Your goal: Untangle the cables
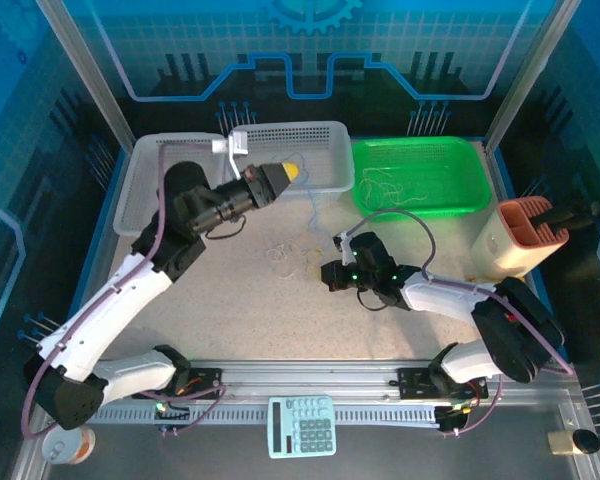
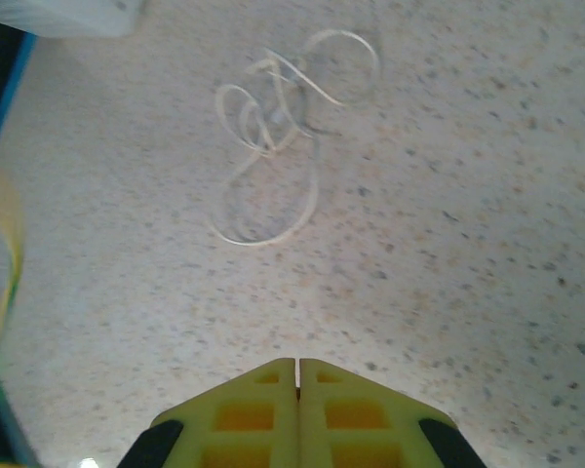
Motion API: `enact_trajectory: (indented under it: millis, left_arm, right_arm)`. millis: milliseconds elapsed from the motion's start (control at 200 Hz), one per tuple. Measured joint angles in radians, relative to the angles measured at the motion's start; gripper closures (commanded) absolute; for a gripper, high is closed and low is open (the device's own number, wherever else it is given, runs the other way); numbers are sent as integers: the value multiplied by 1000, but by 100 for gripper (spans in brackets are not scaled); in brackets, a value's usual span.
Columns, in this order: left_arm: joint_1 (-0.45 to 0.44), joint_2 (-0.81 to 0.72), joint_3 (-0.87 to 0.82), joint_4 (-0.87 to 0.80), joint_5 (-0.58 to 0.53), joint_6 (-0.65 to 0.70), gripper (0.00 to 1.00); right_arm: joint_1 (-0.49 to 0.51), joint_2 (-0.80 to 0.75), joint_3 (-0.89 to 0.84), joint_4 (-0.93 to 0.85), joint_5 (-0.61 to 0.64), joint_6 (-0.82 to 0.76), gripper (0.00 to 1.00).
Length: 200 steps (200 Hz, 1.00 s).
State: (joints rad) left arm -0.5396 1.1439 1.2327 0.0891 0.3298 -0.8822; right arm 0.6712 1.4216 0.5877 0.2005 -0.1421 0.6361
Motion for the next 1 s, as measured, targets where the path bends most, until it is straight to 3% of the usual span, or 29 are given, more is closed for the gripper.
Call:
enact_trajectory:
  millis: [270, 450, 750, 1000]
  left_arm:
    - [11, 53, 284, -55, 0, 79, 100]
    - [20, 61, 328, -64, 0, 100, 100]
    - [21, 25, 120, -63, -6, 95, 100]
    - [21, 12, 4, -71, -12, 91, 100]
  right_arm:
    - [0, 85, -37, 0, 42, 9, 100]
    - [2, 88, -38, -5, 38, 12, 100]
    - [3, -22, 43, -119, 37, -17, 47]
    - [12, -156, 90, -216, 53, -37, 27]
